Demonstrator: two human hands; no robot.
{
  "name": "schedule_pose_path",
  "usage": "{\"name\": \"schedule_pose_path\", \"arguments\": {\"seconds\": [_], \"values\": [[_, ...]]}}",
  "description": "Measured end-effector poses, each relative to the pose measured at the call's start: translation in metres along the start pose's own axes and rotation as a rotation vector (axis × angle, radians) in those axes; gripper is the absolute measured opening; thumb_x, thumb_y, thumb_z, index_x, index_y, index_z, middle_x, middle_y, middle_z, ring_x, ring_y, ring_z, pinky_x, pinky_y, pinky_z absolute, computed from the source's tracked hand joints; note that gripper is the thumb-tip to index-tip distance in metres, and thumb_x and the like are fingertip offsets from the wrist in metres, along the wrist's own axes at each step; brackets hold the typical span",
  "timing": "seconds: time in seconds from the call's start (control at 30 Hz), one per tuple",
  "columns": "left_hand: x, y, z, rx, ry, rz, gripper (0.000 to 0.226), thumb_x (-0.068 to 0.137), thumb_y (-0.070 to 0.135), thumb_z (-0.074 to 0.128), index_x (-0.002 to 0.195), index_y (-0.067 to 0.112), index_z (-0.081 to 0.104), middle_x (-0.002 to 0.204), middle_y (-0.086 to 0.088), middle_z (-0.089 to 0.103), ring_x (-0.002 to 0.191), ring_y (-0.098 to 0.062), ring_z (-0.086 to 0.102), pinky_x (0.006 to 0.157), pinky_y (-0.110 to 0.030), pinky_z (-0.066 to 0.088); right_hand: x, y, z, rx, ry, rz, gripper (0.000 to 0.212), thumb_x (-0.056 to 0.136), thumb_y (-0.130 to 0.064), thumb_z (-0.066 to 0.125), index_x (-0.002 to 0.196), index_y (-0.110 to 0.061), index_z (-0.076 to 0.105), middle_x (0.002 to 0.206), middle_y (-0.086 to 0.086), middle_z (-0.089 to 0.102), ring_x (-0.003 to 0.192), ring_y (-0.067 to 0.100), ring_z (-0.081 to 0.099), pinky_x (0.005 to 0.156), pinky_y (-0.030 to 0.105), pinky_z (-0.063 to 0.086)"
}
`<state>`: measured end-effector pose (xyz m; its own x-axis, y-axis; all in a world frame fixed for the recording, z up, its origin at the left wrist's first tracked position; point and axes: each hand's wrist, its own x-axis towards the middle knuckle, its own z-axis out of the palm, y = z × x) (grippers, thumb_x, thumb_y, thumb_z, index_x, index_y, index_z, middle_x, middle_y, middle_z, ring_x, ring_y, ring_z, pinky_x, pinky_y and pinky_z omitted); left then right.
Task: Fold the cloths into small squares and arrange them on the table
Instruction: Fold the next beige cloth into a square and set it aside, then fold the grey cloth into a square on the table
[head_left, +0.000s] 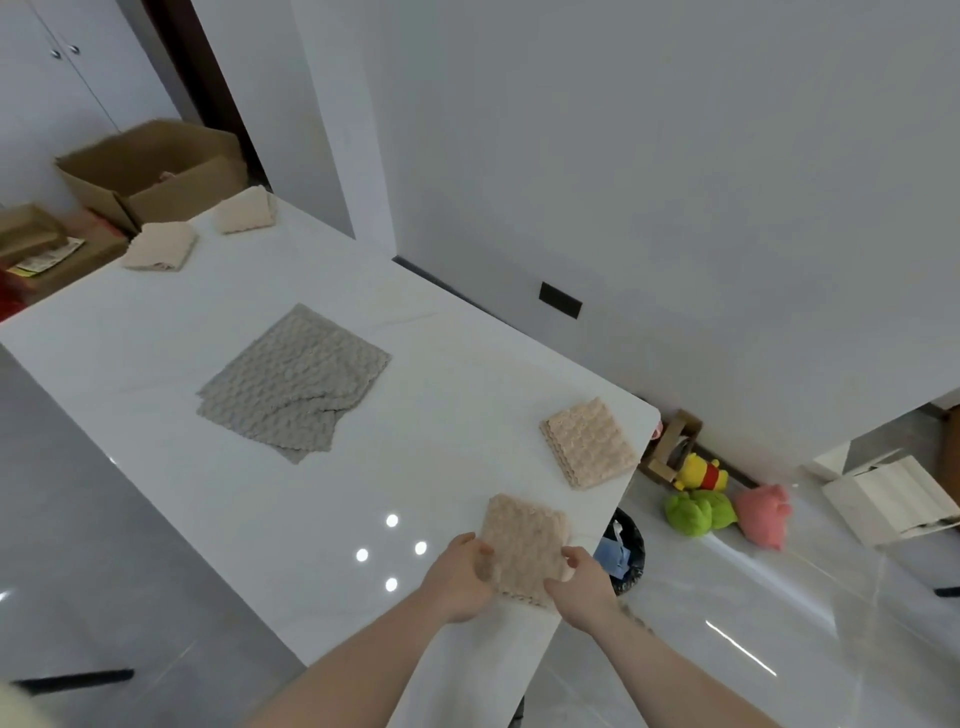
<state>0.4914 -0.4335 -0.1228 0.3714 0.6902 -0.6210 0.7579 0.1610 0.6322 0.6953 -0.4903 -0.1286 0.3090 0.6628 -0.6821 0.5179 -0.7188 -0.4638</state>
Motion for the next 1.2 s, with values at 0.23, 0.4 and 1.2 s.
{"name": "schedule_pose_path", "arguments": {"seconds": [0.23, 0.4, 1.2], "values": [[-0.031, -0.046, -0.037, -0.052, 0.139, -0.029, 0.045, 0.089, 0.014, 0.059, 0.129, 0.035, 0.057, 0.158, 0.008, 0.03, 0.12, -0.006, 0.047, 0.093, -0.017, 0.045, -0.013, -0.022, 0.016, -0.005, 0.181, -0.181, 0.061, 0.089, -0.019, 0.064, 0.145, -0.029, 0.041, 0.147, -0.006, 0.035, 0.125, 0.023, 0.054, 0.097, 0.042, 0.054], [-0.058, -0.082, -0.09, -0.068, 0.269, -0.005, 0.042, 0.09, 0.013, 0.059, 0.118, 0.044, 0.057, 0.149, 0.019, 0.031, 0.123, -0.005, 0.047, 0.086, -0.01, 0.044, -0.033, -0.081, 0.039, 0.049, 0.174, -0.32, 0.056, 0.089, -0.018, 0.064, 0.14, -0.033, 0.046, 0.139, -0.012, 0.041, 0.127, 0.014, 0.049, 0.101, 0.032, 0.049], [-0.123, -0.196, -0.269, 0.117, 0.322, 0.228, 0.036, 0.091, 0.018, 0.064, 0.12, 0.038, 0.062, 0.147, 0.019, 0.04, 0.13, -0.002, 0.046, 0.099, -0.02, 0.04, -0.137, -0.219, 0.166, 0.257, 0.202, -0.35, 0.04, 0.092, -0.027, 0.064, 0.128, -0.041, 0.053, 0.13, -0.023, 0.045, 0.111, -0.005, 0.055, 0.073, 0.015, 0.051]]}}
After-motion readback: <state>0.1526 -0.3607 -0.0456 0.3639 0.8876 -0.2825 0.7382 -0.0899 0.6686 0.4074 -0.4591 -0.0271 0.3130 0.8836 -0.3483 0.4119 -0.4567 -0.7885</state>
